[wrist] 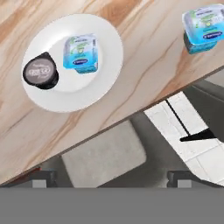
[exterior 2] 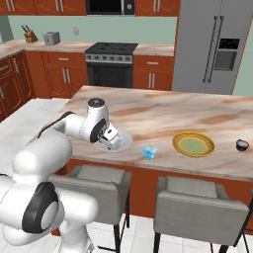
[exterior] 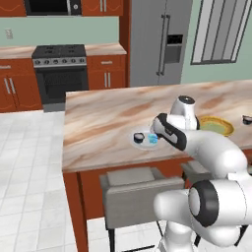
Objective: Place two yogurt containers on each plate.
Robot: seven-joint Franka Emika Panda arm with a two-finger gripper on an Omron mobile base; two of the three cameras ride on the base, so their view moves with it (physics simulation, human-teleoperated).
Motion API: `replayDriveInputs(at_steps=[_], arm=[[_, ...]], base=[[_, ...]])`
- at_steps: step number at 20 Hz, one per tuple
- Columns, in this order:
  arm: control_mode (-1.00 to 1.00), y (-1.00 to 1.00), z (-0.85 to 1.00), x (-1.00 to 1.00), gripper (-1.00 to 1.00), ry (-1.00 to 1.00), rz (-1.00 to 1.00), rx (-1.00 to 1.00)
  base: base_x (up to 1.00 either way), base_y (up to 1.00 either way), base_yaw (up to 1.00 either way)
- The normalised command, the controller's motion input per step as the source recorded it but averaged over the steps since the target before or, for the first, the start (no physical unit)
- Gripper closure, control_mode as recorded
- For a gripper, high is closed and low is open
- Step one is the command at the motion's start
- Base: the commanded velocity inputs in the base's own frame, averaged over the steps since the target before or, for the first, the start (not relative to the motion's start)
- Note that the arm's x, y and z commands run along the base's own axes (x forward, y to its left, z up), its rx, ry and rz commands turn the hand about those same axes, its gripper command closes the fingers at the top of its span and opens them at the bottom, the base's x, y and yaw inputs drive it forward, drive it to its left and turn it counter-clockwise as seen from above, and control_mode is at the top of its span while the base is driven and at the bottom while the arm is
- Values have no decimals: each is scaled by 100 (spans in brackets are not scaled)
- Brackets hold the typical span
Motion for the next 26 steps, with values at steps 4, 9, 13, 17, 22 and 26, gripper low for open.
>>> replayDriveInputs(at_steps=[4, 9, 13, 17, 22, 26], arm=[[100, 0, 0, 0, -100, 0, 0, 0], [100, 0, 0, 0, -100, 0, 0, 0], [100, 0, 0, 0, -100, 0, 0, 0], [100, 0, 0, 0, -100, 0, 0, 0], [100, 0, 0, 0, -100, 0, 0, 0], [100, 0, 0, 0, -100, 0, 0, 0]], base=[[0, -93, 0], [0, -99, 0], [0, -93, 0], [32, -57, 0], [78, 5, 17], [71, 19, 22]])
